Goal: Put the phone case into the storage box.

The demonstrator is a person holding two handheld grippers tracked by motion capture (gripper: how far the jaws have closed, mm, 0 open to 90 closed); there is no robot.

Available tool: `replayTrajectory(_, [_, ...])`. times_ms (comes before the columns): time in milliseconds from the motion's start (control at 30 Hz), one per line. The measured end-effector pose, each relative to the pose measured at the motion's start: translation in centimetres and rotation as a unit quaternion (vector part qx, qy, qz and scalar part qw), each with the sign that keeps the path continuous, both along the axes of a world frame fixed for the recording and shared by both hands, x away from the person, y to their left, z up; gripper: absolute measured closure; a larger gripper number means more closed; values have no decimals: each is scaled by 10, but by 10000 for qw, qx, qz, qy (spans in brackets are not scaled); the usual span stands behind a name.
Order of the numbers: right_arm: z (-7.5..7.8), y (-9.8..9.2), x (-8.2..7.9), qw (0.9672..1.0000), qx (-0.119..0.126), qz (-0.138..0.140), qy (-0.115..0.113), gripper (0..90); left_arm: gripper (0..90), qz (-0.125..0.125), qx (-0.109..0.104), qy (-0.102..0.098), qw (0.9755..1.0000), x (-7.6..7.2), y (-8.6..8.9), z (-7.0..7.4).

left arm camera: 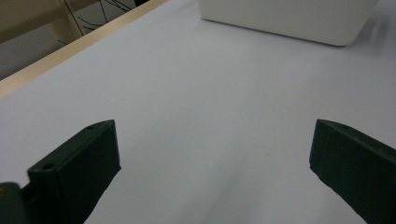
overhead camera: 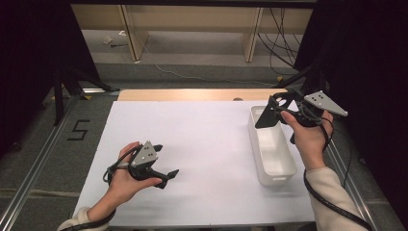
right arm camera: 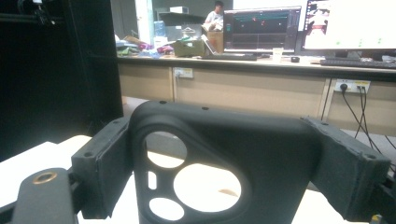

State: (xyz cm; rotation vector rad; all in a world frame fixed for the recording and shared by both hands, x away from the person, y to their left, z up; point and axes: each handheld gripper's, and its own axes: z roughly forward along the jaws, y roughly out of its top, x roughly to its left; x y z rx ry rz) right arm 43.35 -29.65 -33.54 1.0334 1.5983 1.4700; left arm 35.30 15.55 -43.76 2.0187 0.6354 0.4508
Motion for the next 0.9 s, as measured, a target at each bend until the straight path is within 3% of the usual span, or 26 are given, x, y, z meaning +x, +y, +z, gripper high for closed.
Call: replayTrajectory(900, [-10,1,10,9994,-279,-120,157,158,10,2,-7,4,10000,0,0,0])
